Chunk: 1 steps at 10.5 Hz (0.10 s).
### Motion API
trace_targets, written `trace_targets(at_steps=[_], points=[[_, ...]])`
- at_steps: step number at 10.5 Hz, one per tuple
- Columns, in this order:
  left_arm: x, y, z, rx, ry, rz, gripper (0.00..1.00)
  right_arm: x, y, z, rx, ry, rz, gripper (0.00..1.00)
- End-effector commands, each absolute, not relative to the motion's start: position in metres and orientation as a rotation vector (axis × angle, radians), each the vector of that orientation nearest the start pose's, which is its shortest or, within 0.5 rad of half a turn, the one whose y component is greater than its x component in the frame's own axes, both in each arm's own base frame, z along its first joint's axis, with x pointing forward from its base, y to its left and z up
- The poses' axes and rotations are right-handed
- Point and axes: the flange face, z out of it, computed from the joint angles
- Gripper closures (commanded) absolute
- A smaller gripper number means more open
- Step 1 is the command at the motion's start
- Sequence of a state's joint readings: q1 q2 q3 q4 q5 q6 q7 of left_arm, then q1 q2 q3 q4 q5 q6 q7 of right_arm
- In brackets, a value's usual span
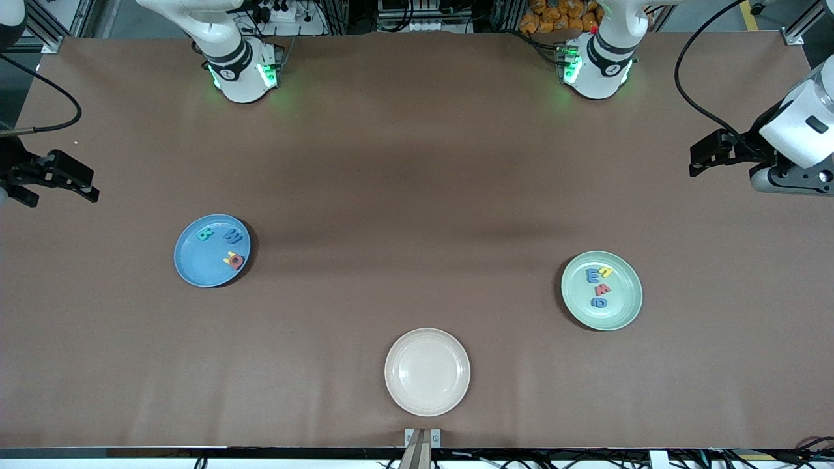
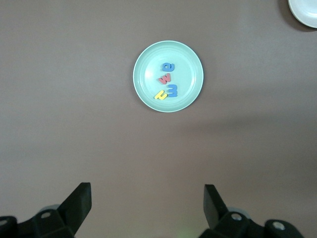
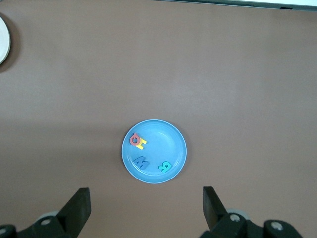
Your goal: Sort uppercase to blue plate, lowercase to green plate
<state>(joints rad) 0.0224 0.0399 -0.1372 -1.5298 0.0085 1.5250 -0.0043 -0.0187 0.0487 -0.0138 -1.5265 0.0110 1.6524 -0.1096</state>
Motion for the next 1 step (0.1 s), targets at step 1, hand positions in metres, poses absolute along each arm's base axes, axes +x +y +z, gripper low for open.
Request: trace_targets(at_steps=[1], points=[[0.5519, -0.0587, 0.621, -3.15, 0.16, 0.071, 0.0, 0.5717, -0.0209, 0.6286, -3.141, -0.096, -0.137, 0.0]])
